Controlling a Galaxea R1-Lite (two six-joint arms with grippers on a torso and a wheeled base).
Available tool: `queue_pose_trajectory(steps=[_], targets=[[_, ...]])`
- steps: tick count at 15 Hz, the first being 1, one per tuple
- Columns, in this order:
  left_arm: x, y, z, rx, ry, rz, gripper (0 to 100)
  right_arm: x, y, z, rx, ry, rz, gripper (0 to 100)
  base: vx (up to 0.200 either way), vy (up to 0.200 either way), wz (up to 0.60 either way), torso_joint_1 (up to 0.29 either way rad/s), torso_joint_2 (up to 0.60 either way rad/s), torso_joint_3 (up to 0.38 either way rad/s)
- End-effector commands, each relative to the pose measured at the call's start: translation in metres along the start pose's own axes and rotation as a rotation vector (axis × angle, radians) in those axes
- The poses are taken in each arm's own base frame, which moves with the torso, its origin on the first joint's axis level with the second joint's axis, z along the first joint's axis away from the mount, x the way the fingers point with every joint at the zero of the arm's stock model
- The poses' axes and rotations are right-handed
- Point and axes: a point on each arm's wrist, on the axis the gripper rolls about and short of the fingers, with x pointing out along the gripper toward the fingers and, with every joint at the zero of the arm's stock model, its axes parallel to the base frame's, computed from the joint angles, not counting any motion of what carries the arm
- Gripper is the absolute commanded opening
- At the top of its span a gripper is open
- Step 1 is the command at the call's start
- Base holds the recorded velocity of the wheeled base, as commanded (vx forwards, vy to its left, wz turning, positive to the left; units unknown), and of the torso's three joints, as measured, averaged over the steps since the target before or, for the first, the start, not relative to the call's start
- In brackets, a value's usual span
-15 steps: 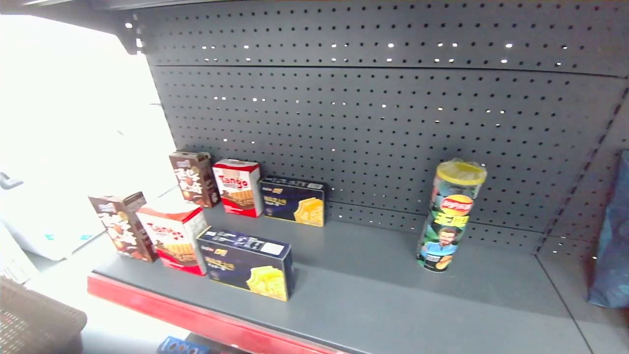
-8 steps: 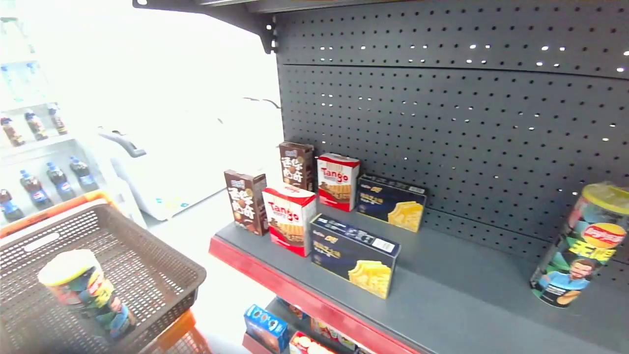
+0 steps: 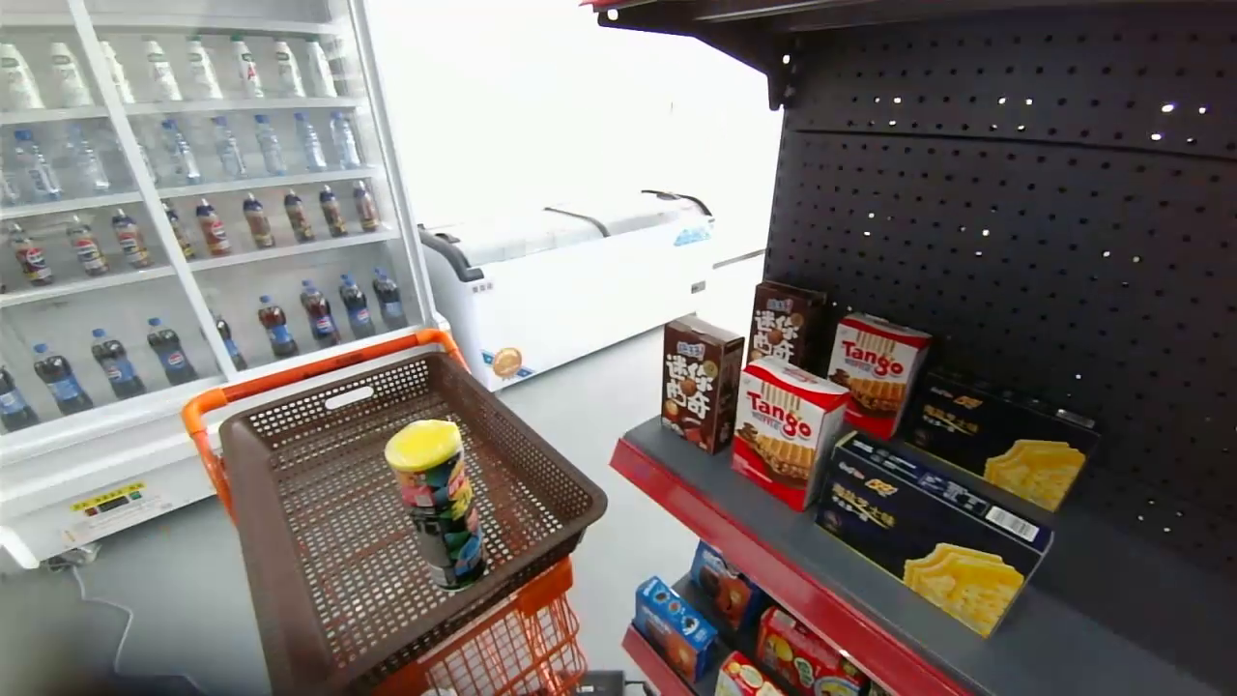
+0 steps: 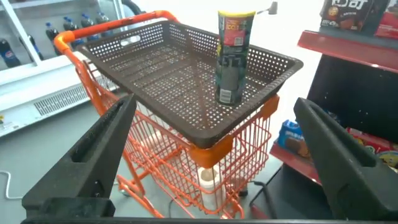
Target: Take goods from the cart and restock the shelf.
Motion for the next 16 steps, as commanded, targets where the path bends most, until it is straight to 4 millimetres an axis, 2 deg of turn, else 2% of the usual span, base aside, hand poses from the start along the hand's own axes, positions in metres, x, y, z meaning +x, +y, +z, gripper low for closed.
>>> queue_pose_trajectory(steps=[1,5,6,7,8,9,10,12,13,14,16], targets=[[0.0,0.0,0.0,0.002,0.001,-0.001,100,0.0,0.0,0.0,0.0,0.001,0.001,100,0.0,0.0,0.0,0.0,0.0,0.0],[-0.001,0.0,0.005,0.007,-0.024,0.002,100,0.0,0.0,0.0,0.0,0.001,0.001,100,0.0,0.0,0.0,0.0,0.0,0.0],[-0.007,0.0,0.027,0.023,-0.073,-0.011,100,0.0,0.0,0.0,0.0,0.001,0.001,100,0.0,0.0,0.0,0.0,0.0,0.0],[-0.004,0.0,0.045,0.02,-0.022,-0.01,100,0.0,0.0,0.0,0.0,0.001,0.001,100,0.0,0.0,0.0,0.0,0.0,0.0],[-0.003,0.0,0.052,0.02,-0.007,-0.007,100,0.0,0.0,0.0,0.0,0.001,0.001,100,0.0,0.0,0.0,0.0,0.0,0.0],[0.008,0.001,0.074,0.016,0.056,-0.016,100,0.0,0.0,0.0,0.0,0.001,0.001,100,0.0,0.0,0.0,0.0,0.0,0.0],[0.017,0.001,0.082,0.014,0.091,-0.016,100,0.0,0.0,0.0,0.0,0.001,0.001,100,0.0,0.0,0.0,0.0,0.0,0.0],[0.058,0.004,0.117,0.008,0.209,-0.013,100,0.0,0.0,0.0,0.0,0.001,0.001,100,0.0,0.0,0.0,0.0,0.0,0.0],[0.064,0.004,0.12,0.006,0.226,-0.015,100,0.0,0.0,0.0,0.0,0.001,0.001,100,0.0,0.0,0.0,0.0,0.0,0.0],[0.094,0.006,0.126,0.003,0.285,-0.009,100,0.0,0.0,0.0,0.0,0.001,0.001,100,0.0,0.0,0.0,0.0,0.0,0.0],[0.127,0.004,0.118,0.021,0.332,-0.051,100,0.0,0.0,0.0,0.0,0.001,0.001,100,0.0,0.0,0.0,0.0,0.0,0.0]])
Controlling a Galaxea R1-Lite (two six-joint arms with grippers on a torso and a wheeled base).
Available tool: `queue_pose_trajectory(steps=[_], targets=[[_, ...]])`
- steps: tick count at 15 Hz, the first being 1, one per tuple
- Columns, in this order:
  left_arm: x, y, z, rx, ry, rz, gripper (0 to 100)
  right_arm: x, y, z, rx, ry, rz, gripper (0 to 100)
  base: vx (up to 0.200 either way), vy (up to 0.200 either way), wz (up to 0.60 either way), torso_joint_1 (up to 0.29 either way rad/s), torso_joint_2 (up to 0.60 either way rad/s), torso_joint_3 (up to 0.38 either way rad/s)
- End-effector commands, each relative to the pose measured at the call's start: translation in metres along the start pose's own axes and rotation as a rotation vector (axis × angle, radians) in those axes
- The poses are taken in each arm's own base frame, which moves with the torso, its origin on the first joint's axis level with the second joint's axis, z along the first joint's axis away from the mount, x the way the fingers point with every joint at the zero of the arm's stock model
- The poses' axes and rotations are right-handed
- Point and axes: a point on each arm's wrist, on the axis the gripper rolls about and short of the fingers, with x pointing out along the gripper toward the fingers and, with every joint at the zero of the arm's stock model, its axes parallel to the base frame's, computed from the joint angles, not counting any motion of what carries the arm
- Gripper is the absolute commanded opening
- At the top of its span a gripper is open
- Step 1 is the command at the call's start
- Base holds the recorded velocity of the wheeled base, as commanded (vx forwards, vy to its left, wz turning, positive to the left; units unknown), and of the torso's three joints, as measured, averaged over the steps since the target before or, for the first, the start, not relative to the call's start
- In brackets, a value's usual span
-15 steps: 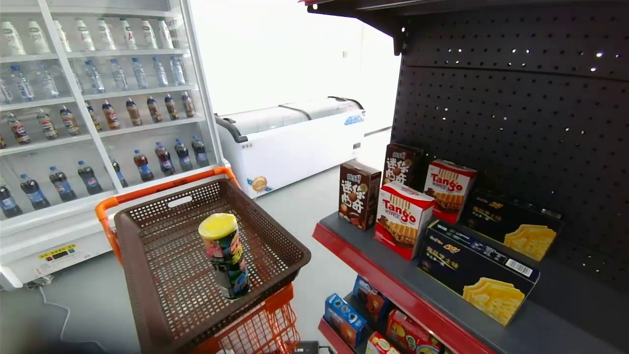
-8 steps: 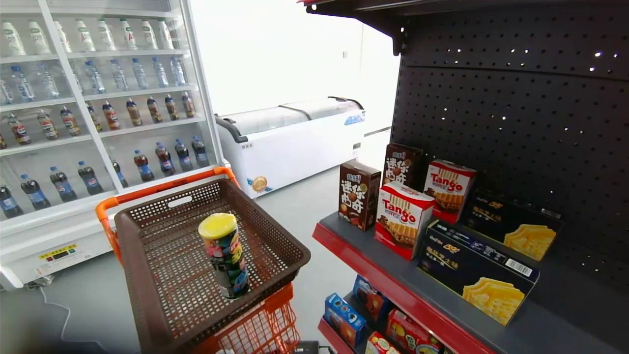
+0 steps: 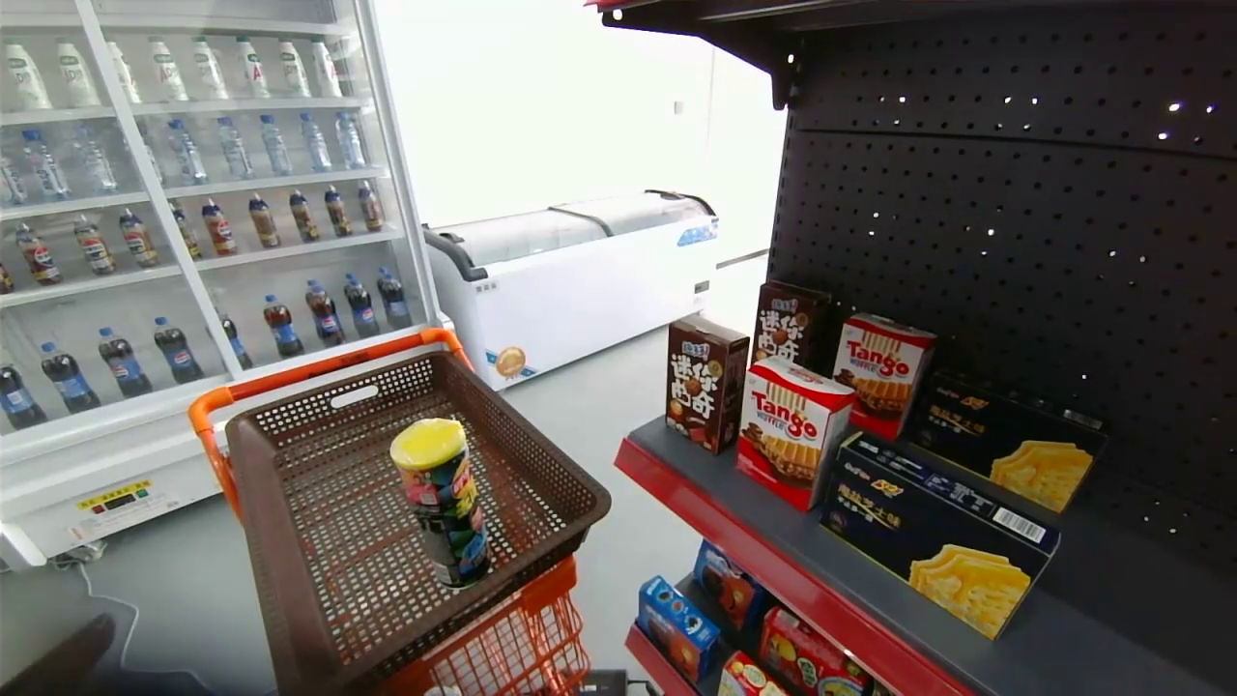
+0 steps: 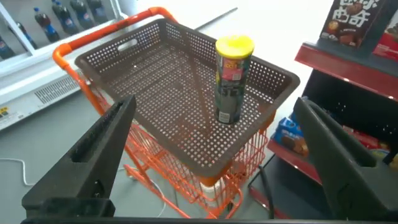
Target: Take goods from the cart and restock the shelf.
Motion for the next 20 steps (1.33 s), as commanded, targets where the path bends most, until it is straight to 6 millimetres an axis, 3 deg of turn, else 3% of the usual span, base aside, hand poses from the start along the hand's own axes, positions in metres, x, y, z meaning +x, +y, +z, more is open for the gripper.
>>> queue_pose_trajectory(steps=[1,7,10,13,17,20], targets=[[0.082,0.001,0.005,0.007,0.197,-0.035,100,0.0,0.0,0.0,0.0,0.001,0.001,100,0.0,0.0,0.0,0.0,0.0,0.0],[0.168,0.002,-0.021,0.002,0.29,-0.058,100,0.0,0.0,0.0,0.0,0.001,0.001,100,0.0,0.0,0.0,0.0,0.0,0.0],[0.194,0.001,-0.035,-0.002,0.309,-0.089,100,0.0,0.0,0.0,0.0,0.001,0.001,100,0.0,0.0,0.0,0.0,0.0,0.0],[0.2,-0.004,-0.06,0.063,0.386,-0.125,100,0.0,0.0,0.0,0.0,0.001,0.001,100,0.0,0.0,0.0,0.0,0.0,0.0],[0.237,-0.003,-0.073,0.068,0.277,-0.116,100,0.0,0.0,0.0,0.0,0.001,0.001,100,0.0,0.0,0.0,0.0,0.0,0.0],[0.252,-0.004,-0.084,0.071,0.25,-0.115,100,0.0,0.0,0.0,0.0,0.001,0.001,100,0.0,0.0,0.0,0.0,0.0,0.0]])
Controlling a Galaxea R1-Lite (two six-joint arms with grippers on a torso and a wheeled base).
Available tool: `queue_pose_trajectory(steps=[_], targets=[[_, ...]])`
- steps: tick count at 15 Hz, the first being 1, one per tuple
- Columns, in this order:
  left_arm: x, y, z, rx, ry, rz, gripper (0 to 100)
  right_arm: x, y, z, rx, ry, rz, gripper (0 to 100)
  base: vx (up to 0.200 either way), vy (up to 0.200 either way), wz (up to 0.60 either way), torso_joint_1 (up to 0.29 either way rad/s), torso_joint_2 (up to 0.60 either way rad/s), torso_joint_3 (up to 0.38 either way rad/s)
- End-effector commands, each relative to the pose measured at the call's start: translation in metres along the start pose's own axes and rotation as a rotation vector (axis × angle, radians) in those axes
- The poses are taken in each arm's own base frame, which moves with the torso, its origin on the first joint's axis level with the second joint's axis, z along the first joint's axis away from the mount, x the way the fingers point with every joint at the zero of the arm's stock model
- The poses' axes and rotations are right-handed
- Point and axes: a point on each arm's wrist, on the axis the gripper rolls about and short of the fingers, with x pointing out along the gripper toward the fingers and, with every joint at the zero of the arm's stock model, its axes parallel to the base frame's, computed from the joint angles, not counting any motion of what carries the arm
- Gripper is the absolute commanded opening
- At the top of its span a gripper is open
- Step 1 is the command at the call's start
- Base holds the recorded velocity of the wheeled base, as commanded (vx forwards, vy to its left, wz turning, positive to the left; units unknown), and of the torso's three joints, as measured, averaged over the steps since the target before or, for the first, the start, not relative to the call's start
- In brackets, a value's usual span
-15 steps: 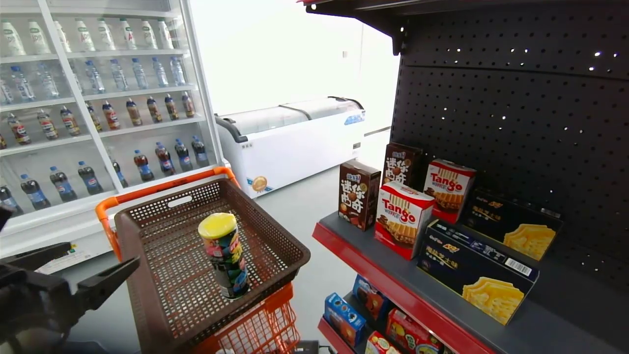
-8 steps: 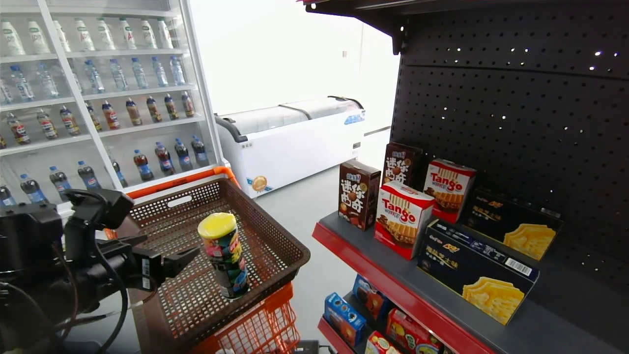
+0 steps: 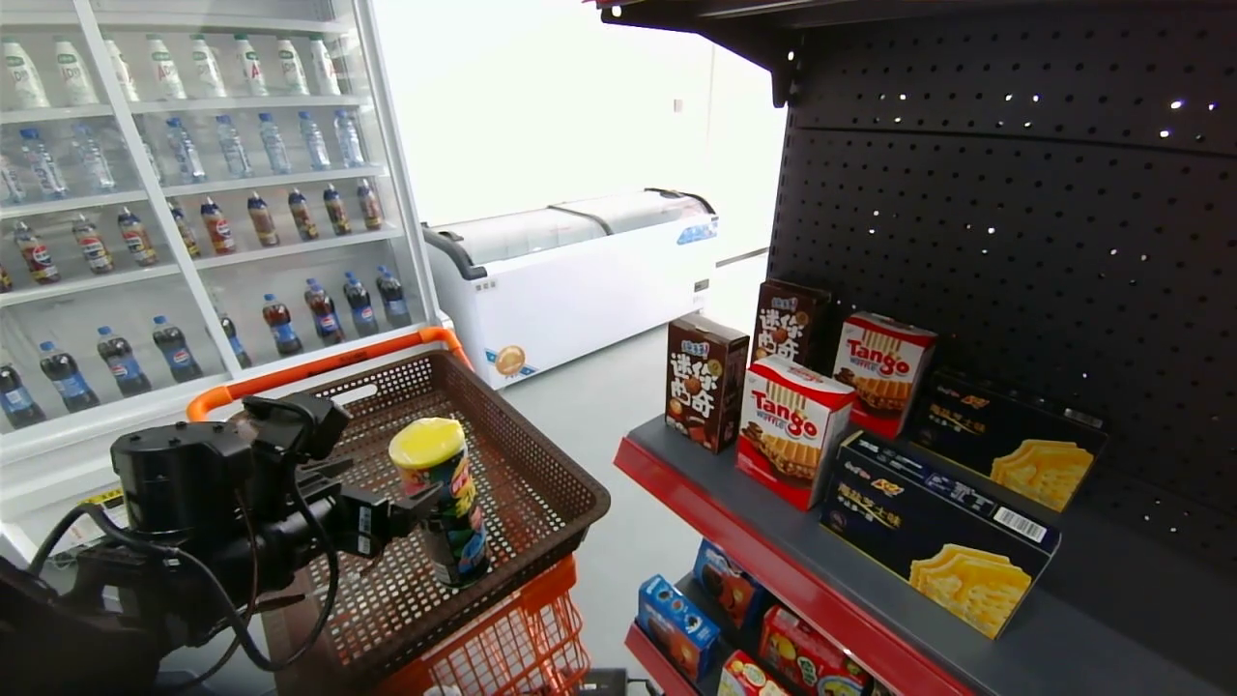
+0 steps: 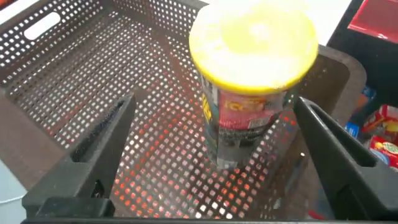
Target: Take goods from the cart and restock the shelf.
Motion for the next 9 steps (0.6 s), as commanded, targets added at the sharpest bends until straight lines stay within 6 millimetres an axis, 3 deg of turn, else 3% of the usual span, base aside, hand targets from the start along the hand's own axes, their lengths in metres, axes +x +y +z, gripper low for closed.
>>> queue_pose_trajectory(steps=[1,9], targets=[[0.018,0.0,-0.018,-0.005,0.052,-0.006,100,0.0,0.0,0.0,0.0,0.001,0.001,100,0.0,0.0,0.0,0.0,0.0,0.0],[0.061,0.002,-0.019,0.013,-0.083,0.003,100,0.0,0.0,0.0,0.0,0.001,0.001,100,0.0,0.0,0.0,0.0,0.0,0.0]])
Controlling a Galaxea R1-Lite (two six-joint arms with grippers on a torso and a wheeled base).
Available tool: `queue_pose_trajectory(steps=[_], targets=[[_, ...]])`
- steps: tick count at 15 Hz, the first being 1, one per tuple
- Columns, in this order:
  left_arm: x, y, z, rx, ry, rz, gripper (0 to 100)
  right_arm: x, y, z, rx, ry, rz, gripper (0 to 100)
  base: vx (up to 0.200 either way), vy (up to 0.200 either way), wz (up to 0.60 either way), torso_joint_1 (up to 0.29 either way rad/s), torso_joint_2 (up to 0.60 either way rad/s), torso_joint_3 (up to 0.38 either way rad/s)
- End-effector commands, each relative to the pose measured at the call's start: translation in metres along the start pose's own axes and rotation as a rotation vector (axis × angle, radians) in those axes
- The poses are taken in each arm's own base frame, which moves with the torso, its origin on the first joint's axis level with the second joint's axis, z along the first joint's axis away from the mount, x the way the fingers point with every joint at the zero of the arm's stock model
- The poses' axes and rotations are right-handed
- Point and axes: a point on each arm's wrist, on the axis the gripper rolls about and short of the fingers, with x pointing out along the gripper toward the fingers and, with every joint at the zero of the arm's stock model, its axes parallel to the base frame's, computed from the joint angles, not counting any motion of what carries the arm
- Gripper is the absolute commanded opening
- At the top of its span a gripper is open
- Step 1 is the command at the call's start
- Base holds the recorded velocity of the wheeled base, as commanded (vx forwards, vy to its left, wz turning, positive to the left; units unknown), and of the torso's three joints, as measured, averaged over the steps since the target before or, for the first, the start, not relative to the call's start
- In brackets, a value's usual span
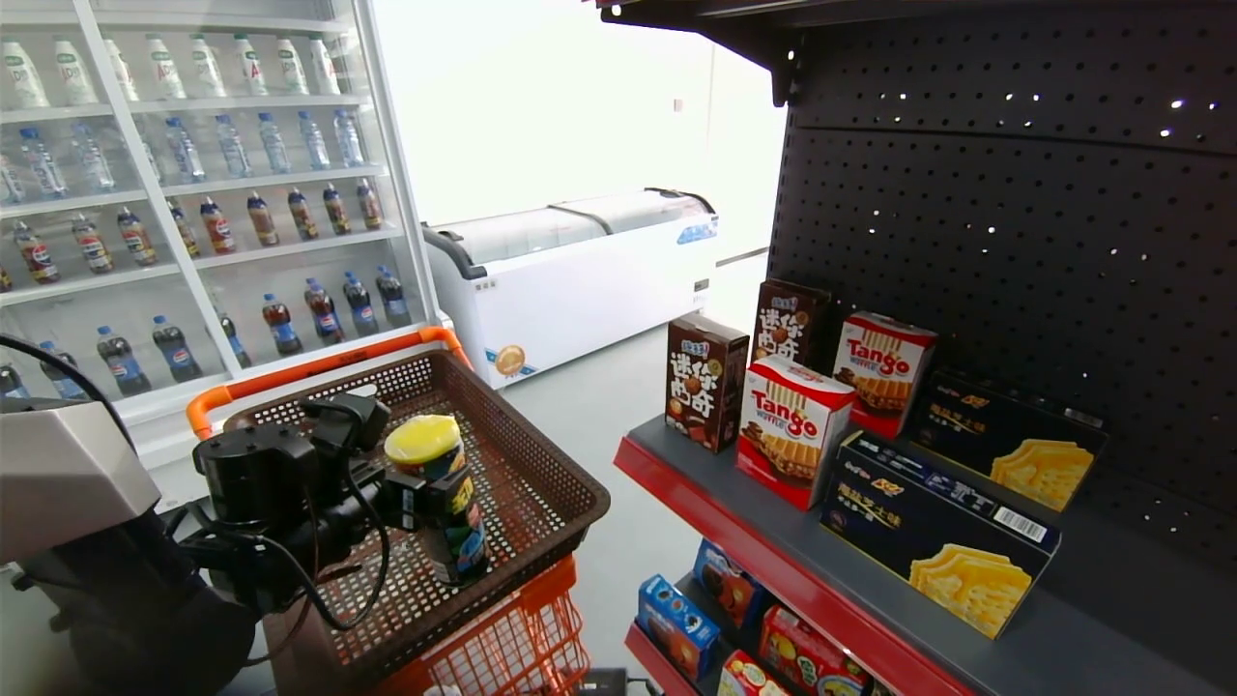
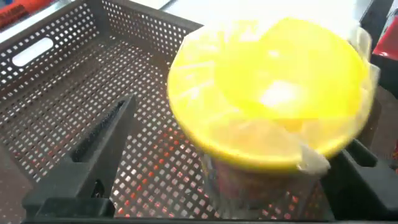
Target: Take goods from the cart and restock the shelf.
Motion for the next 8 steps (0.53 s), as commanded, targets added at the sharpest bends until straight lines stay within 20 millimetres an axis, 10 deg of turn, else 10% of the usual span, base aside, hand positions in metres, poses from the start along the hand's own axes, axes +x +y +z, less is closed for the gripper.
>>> queue_pose_trajectory(steps=[1,8], targets=[[0.009,-0.001,-0.005,0.001,0.011,-0.004,100,0.0,0.0,0.0,0.0,0.001,0.001,100,0.0,0.0,0.0,0.0,0.0,0.0],[0.011,-0.019,-0.014,0.013,0.055,-0.047,100,0.0,0.0,0.0,0.0,0.001,0.001,100,0.0,0.0,0.0,0.0,0.0,0.0]])
